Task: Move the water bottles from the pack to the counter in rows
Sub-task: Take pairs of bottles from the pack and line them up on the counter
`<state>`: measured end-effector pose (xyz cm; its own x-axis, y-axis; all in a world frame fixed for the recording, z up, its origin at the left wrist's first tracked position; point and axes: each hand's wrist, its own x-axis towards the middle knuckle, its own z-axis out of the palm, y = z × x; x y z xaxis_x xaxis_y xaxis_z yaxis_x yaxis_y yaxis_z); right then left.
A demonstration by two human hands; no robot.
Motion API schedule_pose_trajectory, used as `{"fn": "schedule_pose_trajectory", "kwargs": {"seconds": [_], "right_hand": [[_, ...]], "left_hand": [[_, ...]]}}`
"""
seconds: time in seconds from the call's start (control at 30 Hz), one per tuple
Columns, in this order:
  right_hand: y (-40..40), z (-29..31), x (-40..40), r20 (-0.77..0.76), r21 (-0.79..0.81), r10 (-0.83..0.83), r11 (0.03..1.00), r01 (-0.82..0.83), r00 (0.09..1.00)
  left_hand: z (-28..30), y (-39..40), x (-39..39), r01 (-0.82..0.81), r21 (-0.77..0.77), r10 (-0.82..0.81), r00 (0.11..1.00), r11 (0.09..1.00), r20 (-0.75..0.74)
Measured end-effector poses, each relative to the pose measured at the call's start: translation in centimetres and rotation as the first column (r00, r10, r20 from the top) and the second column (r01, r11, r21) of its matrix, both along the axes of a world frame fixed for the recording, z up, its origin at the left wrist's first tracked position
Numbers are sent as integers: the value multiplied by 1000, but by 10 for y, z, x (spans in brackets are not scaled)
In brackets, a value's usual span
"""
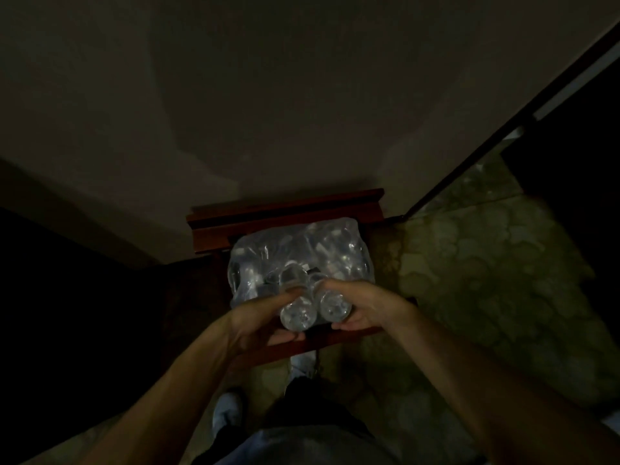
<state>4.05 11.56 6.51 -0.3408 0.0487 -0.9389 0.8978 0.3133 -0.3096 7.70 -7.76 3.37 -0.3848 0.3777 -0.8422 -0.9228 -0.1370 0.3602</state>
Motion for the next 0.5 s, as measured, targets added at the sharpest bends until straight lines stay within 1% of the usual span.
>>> {"fn": "schedule_pose_trajectory", "kwargs": {"seconds": [0.07,0.13,0.2,0.3,0.37,0.4,0.5], "right_hand": [[-3,9,14,6,-39,-80,996,80,997],[-15,18,33,-34,-92,-143,986,140,989],[-35,30,53,-119,-141,-187,975,170,975],[-57,44,65,-239,-233,-262,950,206,935],[-79,60,67,-314,-286,-280,939,191,907],[-89,69,67,-345,-313,-274,935,166,898],[-125,105,62,-463,-368,-201,930,19,863]], "left_hand": [[11,-9,9,36,-7,-36,998,999,-45],[22,-21,20,65,-23,-67,990,998,-124],[35,-41,34,34,-23,-38,980,999,-195],[56,-62,43,-11,28,18,964,1000,-265],[77,-83,46,-33,57,52,929,998,-366],[89,-93,46,-48,47,63,905,998,-420],[124,-123,42,-135,1,112,811,991,-574]]}}
